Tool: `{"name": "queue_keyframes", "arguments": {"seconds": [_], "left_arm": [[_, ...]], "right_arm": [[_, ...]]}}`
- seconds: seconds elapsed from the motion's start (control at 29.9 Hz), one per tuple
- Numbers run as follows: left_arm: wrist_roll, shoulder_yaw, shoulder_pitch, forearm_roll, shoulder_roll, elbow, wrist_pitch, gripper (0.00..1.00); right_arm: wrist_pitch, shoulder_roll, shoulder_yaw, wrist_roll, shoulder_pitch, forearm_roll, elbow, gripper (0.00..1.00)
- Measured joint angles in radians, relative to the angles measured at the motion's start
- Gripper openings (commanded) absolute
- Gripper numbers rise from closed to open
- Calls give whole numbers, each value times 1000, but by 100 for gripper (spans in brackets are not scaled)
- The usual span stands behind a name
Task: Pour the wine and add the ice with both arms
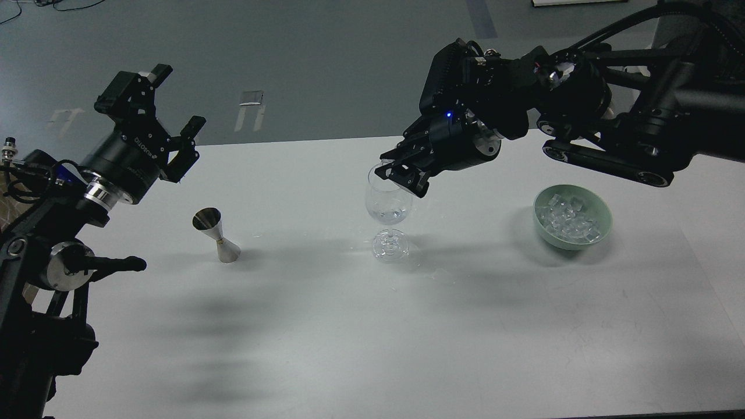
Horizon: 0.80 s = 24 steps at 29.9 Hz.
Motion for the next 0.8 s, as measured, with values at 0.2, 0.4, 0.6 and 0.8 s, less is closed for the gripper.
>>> {"name": "queue_keyframes", "arguments": {"seconds": [0.2, 0.4, 0.6, 0.8], "left_arm": [[0, 0, 1, 0, 0, 0, 0, 98], [0, 0, 1, 0, 0, 0, 0, 98], [0, -1, 2, 0, 1, 0, 0, 98], [0, -2, 2, 0, 0, 0, 0, 98]], "right_arm": [[-5, -4, 0, -1, 3, 13, 2, 52], [-6, -13, 4, -2, 13, 54, 5, 57], [-13, -33, 8, -5, 34, 58, 4, 63], [-19, -74, 95, -15, 93, 177, -65, 78]]}}
